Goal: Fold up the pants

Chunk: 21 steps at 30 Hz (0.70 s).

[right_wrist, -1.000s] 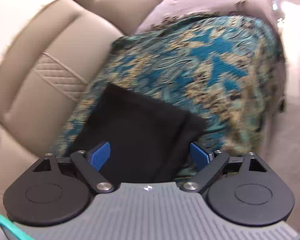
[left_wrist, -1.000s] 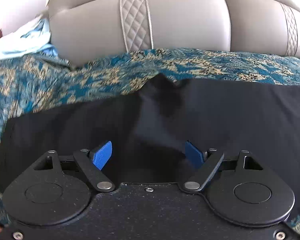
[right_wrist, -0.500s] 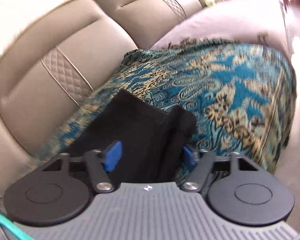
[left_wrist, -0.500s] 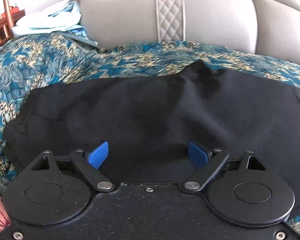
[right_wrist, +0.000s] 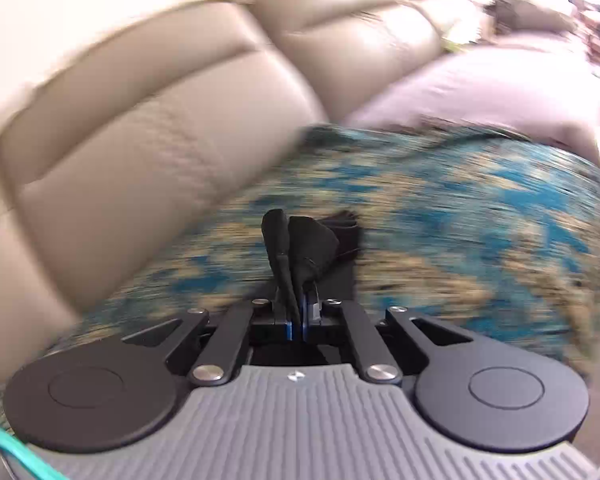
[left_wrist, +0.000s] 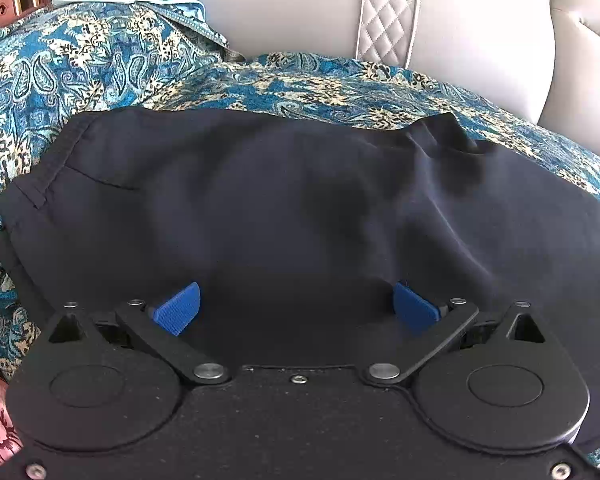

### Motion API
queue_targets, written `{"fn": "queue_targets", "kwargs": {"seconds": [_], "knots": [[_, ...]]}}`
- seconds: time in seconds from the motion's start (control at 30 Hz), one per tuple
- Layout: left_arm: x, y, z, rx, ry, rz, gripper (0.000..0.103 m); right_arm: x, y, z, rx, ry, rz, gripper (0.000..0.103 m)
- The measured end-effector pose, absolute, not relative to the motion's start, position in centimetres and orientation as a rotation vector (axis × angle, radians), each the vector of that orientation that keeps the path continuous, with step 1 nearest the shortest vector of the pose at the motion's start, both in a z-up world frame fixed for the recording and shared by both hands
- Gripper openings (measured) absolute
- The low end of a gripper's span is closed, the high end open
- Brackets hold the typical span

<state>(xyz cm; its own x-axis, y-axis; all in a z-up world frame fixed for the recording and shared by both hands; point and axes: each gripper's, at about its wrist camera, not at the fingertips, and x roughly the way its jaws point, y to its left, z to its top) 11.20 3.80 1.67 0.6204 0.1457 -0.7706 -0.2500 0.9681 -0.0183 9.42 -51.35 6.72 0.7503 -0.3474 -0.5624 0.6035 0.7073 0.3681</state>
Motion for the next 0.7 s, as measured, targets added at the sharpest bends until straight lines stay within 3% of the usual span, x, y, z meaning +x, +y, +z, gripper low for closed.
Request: {"fn": "queue_targets", "kwargs": {"seconds": [0.27, 0.5, 0.63, 0.7], "knots": [[9.9, 4.9, 2.2, -0.132, 0.922, 0.223, 0.103, 14.1, -32.3, 9.6, 0.379, 0.524, 0.024, 0.007], [7.8, 6.8, 2.2, -0.168, 0.901, 0.238, 0.102, 10.6, -18.0, 7.6, -0.012, 0.631, 0.430, 0.007], [7.1, 6.8, 2.5, -0.171, 0.880, 0.223, 0.093, 8.1, -15.6, 6.9, -0.109, 0.646, 0.507, 0.011], [7.0, 6.9, 2.8, -0.196, 0.866, 0.206, 0.085, 7.4, -15.0, 6.9, -0.161, 0.633, 0.528, 0.040]]}}
